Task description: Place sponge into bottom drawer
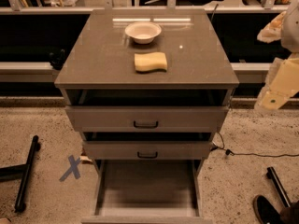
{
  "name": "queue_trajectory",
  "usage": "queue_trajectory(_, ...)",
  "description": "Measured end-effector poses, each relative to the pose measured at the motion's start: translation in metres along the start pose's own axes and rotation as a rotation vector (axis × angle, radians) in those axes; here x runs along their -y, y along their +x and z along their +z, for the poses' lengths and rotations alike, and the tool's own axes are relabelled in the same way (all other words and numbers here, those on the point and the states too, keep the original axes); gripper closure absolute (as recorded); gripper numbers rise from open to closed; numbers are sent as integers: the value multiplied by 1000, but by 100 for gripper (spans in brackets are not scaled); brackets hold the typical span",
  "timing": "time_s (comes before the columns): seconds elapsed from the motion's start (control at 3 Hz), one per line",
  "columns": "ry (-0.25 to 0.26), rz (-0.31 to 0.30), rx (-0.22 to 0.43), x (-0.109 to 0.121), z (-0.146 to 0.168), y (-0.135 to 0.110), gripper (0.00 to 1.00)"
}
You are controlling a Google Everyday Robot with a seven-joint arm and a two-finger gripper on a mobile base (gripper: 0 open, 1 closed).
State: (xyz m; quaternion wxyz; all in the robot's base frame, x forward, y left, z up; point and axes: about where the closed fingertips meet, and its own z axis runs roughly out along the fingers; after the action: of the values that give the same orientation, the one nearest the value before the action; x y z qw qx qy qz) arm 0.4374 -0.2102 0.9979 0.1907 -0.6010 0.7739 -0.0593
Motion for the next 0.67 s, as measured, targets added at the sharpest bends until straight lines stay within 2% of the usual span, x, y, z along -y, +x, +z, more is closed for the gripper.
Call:
queue_trajectory(0.33, 6, -1, 2, 0, -2, -1, 0)
queue_trajectory(0.67, 9, -1, 7, 2, -1, -2, 0)
